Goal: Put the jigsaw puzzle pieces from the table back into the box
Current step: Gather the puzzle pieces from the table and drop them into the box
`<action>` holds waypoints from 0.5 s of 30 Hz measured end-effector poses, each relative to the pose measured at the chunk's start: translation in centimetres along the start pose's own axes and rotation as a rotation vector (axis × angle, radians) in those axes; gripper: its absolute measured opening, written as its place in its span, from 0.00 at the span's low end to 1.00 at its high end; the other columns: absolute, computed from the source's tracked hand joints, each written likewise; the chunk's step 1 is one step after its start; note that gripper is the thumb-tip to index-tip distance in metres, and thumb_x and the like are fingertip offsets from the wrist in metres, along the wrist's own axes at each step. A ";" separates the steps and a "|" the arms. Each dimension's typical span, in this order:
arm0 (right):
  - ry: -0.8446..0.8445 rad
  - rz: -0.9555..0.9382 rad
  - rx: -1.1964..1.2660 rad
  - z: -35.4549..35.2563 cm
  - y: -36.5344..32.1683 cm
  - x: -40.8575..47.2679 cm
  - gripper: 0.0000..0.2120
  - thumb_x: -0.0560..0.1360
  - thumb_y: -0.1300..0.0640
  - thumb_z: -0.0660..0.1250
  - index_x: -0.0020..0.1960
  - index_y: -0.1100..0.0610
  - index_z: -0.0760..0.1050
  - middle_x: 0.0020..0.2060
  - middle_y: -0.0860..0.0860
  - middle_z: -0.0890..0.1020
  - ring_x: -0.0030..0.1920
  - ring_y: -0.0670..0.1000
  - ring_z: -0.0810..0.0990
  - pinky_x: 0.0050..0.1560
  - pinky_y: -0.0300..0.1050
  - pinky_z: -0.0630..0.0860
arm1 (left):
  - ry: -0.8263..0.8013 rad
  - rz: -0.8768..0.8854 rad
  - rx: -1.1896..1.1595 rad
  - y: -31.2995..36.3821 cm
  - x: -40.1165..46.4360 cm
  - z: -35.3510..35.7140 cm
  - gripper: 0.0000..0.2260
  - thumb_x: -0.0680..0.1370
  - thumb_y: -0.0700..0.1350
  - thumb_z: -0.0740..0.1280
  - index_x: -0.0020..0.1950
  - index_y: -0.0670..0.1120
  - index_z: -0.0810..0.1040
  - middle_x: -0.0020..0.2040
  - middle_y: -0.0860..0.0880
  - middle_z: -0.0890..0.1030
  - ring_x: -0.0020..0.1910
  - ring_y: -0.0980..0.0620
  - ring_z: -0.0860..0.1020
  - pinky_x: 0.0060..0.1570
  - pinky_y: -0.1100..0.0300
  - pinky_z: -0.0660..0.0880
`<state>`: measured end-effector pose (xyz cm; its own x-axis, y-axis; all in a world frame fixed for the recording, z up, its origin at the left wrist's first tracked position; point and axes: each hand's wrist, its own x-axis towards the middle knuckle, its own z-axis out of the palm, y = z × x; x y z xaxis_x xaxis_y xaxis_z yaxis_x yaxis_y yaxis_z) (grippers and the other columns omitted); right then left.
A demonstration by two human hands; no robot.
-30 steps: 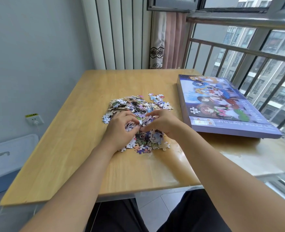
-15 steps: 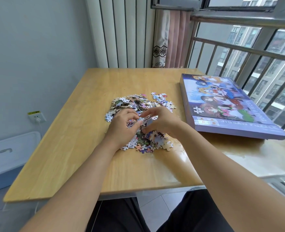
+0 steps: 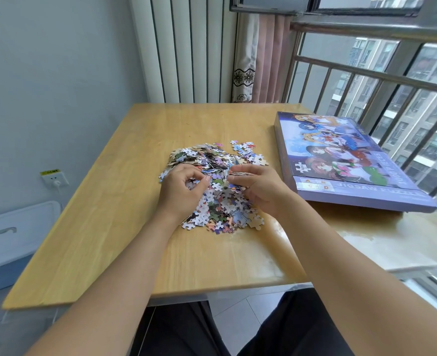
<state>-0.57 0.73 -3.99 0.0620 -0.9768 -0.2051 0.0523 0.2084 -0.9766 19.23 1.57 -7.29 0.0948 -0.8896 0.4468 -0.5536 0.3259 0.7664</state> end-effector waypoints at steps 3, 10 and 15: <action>-0.034 0.035 0.068 -0.1 0.3 0.0 0.16 0.70 0.65 0.78 0.57 0.60 0.82 0.49 0.53 0.86 0.47 0.48 0.84 0.51 0.44 0.78 | 0.032 0.067 0.045 -0.1 0.0 0.0 0.06 0.76 0.50 0.72 0.46 0.49 0.82 0.50 0.54 0.81 0.54 0.54 0.78 0.58 0.55 0.75; -0.052 0.066 0.314 0.9 -0.3 -0.5 0.11 0.72 0.69 0.74 0.55 0.65 0.82 0.50 0.56 0.85 0.55 0.52 0.83 0.65 0.49 0.77 | 0.164 0.073 -0.162 4.4 -0.9 0.0 0.09 0.77 0.54 0.70 0.50 0.49 0.82 0.47 0.55 0.82 0.43 0.57 0.80 0.39 0.61 0.77; 0.035 0.068 0.457 1.5 -2.0 -0.5 0.09 0.77 0.57 0.72 0.52 0.63 0.80 0.54 0.55 0.80 0.45 0.52 0.76 0.47 0.41 0.78 | -0.026 -0.122 -0.238 7.2 0.6 1.3 0.15 0.74 0.50 0.76 0.58 0.52 0.78 0.54 0.57 0.80 0.44 0.65 0.81 0.42 0.67 0.78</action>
<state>0.83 0.90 -1.87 0.0472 -0.9596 -0.2774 0.4840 0.2649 -0.8340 14.21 3.00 -2.10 0.1257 -0.9339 0.3347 -0.3292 0.2790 0.9021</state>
